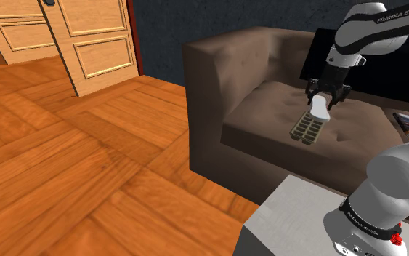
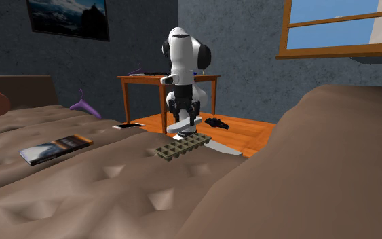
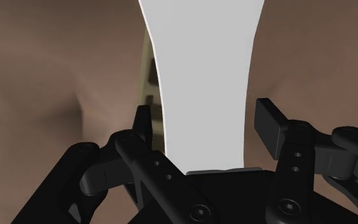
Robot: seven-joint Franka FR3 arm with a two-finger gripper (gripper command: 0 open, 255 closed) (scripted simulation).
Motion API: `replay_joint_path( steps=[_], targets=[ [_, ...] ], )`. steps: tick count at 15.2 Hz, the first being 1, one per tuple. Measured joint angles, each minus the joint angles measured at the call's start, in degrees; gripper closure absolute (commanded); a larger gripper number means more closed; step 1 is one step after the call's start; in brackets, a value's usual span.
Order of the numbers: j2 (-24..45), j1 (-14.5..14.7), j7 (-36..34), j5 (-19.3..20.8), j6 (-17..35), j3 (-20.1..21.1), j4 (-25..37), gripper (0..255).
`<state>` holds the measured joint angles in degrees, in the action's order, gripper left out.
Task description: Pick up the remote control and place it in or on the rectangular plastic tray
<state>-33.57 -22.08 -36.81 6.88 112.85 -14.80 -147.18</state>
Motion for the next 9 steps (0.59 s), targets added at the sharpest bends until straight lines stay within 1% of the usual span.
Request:
replay_joint_path(
  steps=[9],
  targets=[
    [2.4,-0.1,0.1,0.4,7.7,-0.9,-5.3,255]
  ],
)
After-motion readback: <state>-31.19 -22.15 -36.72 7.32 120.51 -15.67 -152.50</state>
